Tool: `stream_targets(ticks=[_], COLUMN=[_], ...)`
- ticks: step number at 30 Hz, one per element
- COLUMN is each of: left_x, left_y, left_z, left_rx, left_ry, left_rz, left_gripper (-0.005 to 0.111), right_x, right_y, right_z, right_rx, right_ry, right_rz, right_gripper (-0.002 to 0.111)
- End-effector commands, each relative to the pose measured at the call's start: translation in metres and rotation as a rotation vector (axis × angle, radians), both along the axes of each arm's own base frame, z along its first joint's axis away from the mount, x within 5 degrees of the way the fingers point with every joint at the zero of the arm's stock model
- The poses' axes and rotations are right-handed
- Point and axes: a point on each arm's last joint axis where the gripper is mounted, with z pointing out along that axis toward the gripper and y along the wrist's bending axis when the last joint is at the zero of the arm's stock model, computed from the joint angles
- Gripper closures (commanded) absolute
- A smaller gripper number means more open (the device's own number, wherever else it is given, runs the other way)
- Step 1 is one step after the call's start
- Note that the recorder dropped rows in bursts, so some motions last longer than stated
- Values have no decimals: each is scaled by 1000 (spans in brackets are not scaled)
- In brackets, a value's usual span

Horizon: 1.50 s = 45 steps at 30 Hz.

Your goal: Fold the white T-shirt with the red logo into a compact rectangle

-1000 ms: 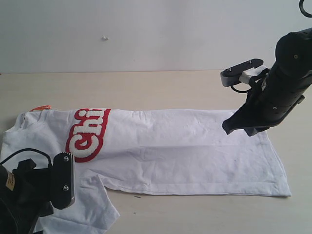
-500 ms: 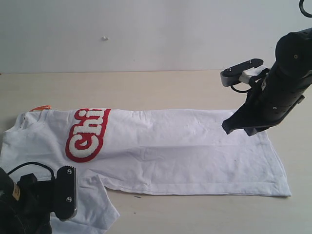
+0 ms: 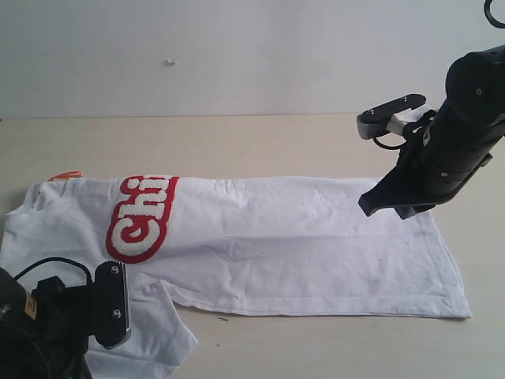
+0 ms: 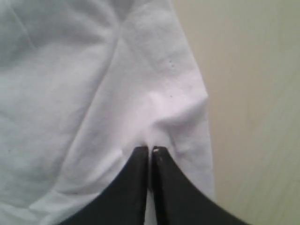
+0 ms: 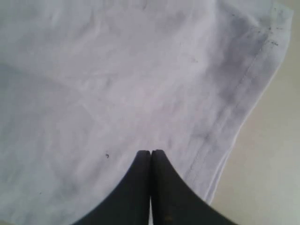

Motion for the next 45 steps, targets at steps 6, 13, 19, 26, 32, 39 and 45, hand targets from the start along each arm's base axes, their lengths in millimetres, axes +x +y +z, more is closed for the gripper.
stream_targets(ticks=[6, 13, 19, 26, 32, 39, 45], left_x=[3, 16, 56, 99, 137, 171, 179], left_y=[-6, -12, -9, -4, -19, -35, -37], left_z=[12, 44, 79, 86, 60, 38, 38], left_rx=[-33, -72, -136, -178, -165, -189, -233], left_ry=[-24, -145, -376, -586, -620, -656, -729], left_rz=[-7, -55, -5, 38, 18, 57, 112], left_gripper=[107, 107, 107, 107, 107, 102, 62], right_x=[0, 1, 1, 1, 1, 1, 2], right_y=[-1, -1, -1, -1, -1, -1, 1], right_z=[3, 3, 3, 3, 3, 3, 4], right_rx=[4, 5, 5, 7, 8, 10, 29], right_ry=[-26, -29, -29, -29, -29, -29, -45], right_rz=[2, 0, 0, -1, -2, -3, -13], right_gripper=[108, 108, 108, 108, 108, 108, 108])
